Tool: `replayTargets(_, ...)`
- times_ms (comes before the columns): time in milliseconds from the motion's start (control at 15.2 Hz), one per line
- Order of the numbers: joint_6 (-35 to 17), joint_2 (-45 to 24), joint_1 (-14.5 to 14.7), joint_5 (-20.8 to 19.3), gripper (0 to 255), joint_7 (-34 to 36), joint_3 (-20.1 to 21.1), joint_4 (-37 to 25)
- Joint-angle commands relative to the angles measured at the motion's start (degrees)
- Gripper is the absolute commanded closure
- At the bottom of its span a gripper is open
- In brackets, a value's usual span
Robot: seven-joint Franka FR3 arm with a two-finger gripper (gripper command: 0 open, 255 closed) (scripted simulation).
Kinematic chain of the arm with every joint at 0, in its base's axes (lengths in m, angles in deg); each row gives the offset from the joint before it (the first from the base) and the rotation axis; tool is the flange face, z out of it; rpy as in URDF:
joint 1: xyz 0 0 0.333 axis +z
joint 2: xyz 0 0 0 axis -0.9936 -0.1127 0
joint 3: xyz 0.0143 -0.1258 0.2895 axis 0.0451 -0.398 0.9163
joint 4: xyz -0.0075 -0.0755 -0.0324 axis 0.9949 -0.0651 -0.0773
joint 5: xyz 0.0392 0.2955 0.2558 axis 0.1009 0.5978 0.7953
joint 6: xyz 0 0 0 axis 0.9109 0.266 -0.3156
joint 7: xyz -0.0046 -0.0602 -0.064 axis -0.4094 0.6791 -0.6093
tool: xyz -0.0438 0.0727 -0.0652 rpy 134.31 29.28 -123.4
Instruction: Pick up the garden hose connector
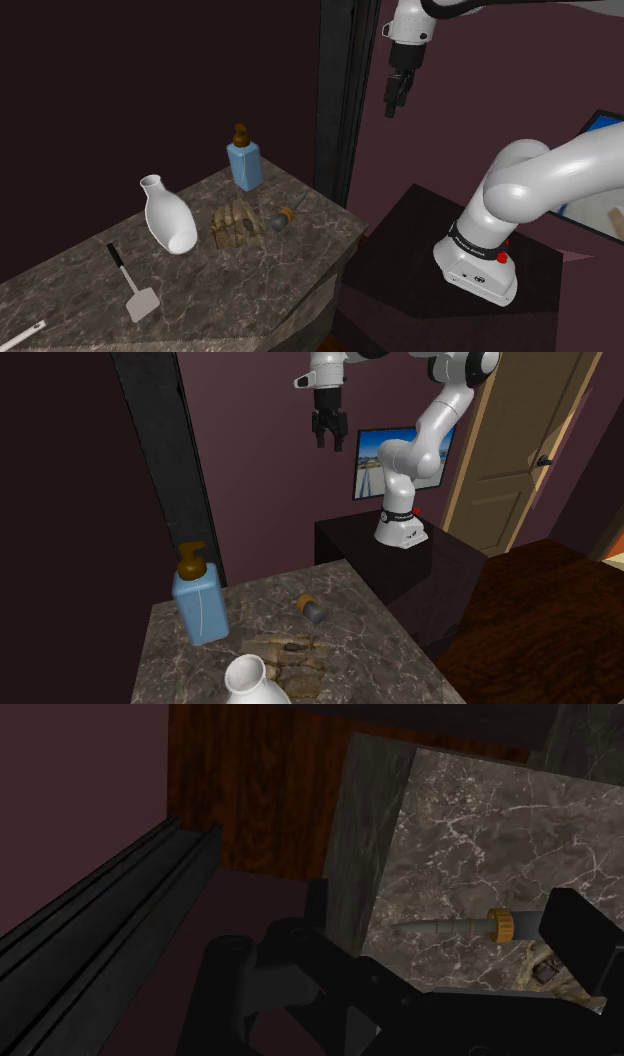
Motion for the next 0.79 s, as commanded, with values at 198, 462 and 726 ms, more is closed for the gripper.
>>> replayTargets(198,-3.9,-0.6,-0.7,2.9,0,9.8,4.7,3.3)
replayTargets(462,-9.7,-3.5,-1.5,6.6,0,22.7,11.1,6.0)
replayTargets(726,-16.1,-9.0,-2.7,9.5,0,35.6,17.5,6.8)
